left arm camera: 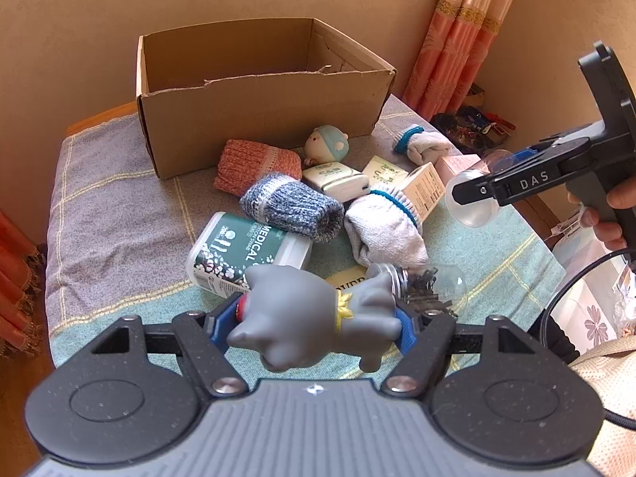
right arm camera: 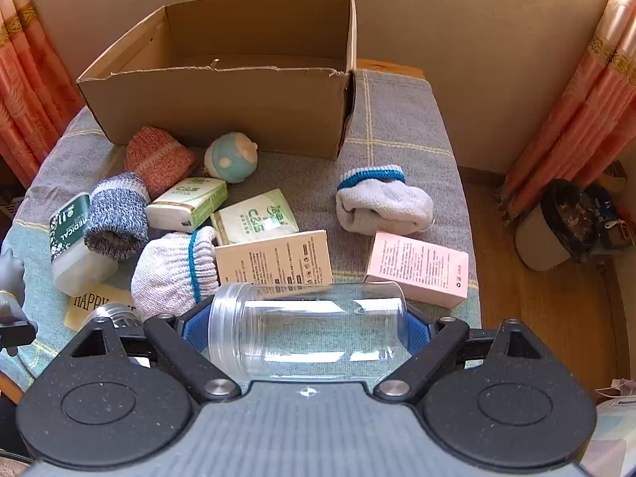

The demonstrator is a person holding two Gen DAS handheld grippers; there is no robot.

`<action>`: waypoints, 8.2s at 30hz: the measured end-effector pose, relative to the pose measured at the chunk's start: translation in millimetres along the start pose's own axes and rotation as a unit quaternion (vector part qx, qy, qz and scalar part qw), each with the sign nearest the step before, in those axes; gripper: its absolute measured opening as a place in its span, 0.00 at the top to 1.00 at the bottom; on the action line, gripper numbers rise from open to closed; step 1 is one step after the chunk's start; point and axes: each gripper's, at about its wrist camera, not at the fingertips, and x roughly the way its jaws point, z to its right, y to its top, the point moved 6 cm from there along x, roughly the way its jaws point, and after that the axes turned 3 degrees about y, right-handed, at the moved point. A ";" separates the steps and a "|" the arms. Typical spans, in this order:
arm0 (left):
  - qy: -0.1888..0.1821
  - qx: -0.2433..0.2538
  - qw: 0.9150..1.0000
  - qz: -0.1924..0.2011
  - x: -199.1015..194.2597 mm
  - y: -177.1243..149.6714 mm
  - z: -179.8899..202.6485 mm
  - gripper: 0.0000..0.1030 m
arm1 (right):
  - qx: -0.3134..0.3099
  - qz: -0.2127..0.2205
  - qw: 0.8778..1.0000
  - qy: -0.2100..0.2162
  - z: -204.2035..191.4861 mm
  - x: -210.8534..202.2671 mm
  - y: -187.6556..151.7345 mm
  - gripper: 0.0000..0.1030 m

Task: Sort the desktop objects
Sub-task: 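Lift the toy with the left tool while the right tool grasps the empty clear jar, then carry both items over the cardboard box and open both tools to drop them, then withdraw both tools from the box back toward the remaining items, then grasp the white MEDICAL tub with the left tool while the right tool grasps the hairpin jar, then lift both held items and carry them over the cardboard box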

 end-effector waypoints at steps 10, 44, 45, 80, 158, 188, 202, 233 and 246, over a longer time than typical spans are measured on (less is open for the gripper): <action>0.015 -0.002 1.000 0.015 -8.1 42.9 -13.2 0.29 | -0.018 0.014 1.000 0.019 -9.5 -10.7 33.4 0.10; 0.076 0.000 0.993 0.089 49.6 218.4 -70.5 0.18 | -0.038 0.087 0.995 0.033 -8.5 -7.8 171.0 0.10; 0.079 -0.001 0.993 0.092 50.0 218.6 -71.8 0.16 | -0.037 0.087 0.995 0.035 -8.1 -5.8 172.9 0.10; 0.054 0.032 0.996 0.055 12.9 146.6 -56.6 0.09 | -0.077 0.112 0.989 0.056 -42.2 -17.0 167.9 0.00; 0.029 0.131 0.991 -0.021 77.2 10.0 -32.0 0.06 | -0.127 -0.048 0.989 0.056 -60.7 13.4 -40.7 0.00; 0.022 0.144 0.989 -0.025 88.9 17.6 -25.6 0.17 | -0.105 -0.069 0.991 0.053 -53.0 27.2 -43.7 0.08; 0.016 0.133 0.991 -0.016 67.4 17.7 -26.8 0.20 | -0.127 -0.078 0.987 0.061 -56.7 24.3 -41.0 0.22; 0.028 0.104 0.992 0.069 13.5 111.7 -24.7 0.20 | -0.206 0.007 0.976 0.076 -44.3 -24.5 54.3 0.23; 0.044 0.112 0.988 0.100 15.6 171.1 -28.6 0.20 | -0.216 0.061 0.972 0.066 -37.2 -38.1 117.7 0.23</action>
